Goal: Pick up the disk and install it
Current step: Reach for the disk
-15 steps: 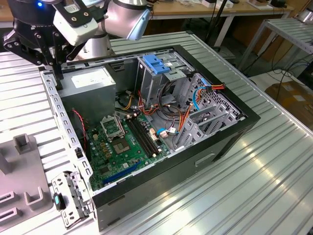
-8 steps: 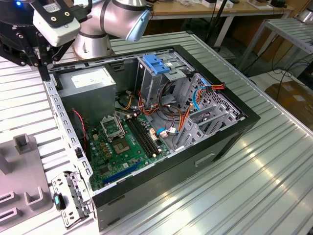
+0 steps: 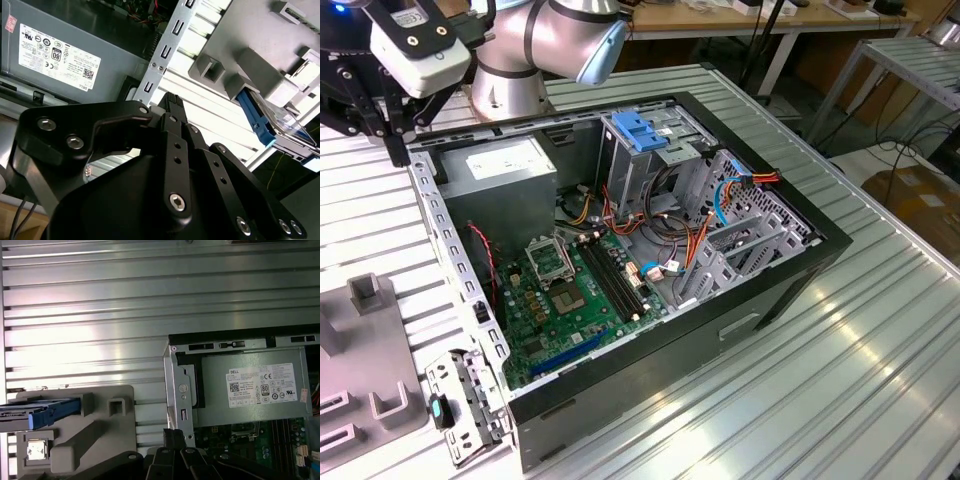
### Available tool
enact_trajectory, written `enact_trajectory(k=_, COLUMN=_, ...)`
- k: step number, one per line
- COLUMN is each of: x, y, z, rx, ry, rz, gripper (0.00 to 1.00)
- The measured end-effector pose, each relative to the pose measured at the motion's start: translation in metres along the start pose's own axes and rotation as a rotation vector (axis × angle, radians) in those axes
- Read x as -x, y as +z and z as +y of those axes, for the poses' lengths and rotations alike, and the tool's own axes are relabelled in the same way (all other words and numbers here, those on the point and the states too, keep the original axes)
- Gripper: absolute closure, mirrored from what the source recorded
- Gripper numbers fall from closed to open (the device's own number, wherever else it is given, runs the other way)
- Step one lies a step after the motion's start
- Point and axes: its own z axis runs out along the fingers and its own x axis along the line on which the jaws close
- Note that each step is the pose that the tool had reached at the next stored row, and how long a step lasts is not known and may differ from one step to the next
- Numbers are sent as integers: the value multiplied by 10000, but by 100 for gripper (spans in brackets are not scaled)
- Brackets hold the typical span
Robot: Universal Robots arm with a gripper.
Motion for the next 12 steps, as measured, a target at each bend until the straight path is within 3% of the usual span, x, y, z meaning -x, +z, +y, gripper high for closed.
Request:
enact_trajectory(k=5, x=-17, y=-1, z=-2, rx=-1, ry=1, rz=0, gripper=89)
enact_trajectory(k=12, x=-167, y=-2, z=-12, rx=0, ry=1, rz=0, gripper=89)
